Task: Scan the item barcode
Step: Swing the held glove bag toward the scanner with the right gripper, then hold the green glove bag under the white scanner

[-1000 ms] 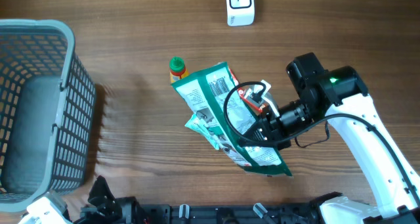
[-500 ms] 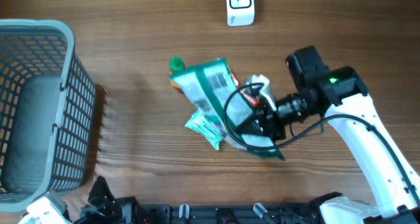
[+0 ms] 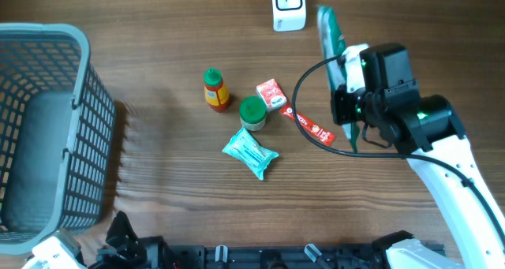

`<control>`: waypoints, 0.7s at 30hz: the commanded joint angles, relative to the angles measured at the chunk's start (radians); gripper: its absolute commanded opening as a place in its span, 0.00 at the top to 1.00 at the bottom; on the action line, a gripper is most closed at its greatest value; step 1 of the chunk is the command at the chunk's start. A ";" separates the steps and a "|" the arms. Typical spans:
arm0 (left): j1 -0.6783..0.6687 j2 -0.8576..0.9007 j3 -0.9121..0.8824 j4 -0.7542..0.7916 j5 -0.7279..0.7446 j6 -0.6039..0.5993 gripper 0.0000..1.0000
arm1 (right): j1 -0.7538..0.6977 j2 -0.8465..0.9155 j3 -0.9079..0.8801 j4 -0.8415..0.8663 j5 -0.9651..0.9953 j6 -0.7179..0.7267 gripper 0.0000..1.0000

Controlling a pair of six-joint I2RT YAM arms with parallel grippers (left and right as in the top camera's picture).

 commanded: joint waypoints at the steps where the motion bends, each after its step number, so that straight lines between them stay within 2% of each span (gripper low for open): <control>1: 0.007 -0.009 0.003 0.003 0.008 0.019 0.00 | 0.000 0.054 0.006 0.082 0.165 -0.045 0.96; 3: 0.007 -0.009 0.003 0.003 0.008 0.019 0.00 | 0.000 0.108 0.006 0.164 0.202 -0.048 0.96; 7: 0.007 -0.009 0.003 0.003 0.008 0.019 0.00 | 0.000 0.299 0.006 0.462 0.206 -0.222 0.96; 15: 0.007 -0.009 0.003 0.003 0.008 0.019 0.00 | 0.000 0.688 0.092 0.871 0.356 -0.489 0.96; 18: 0.007 -0.009 0.003 0.003 0.008 0.019 0.00 | 0.000 0.784 0.150 0.945 0.429 -0.566 0.96; 21: 0.007 -0.009 0.003 0.003 0.008 0.019 0.00 | -0.012 0.831 0.187 0.943 0.444 -0.569 0.96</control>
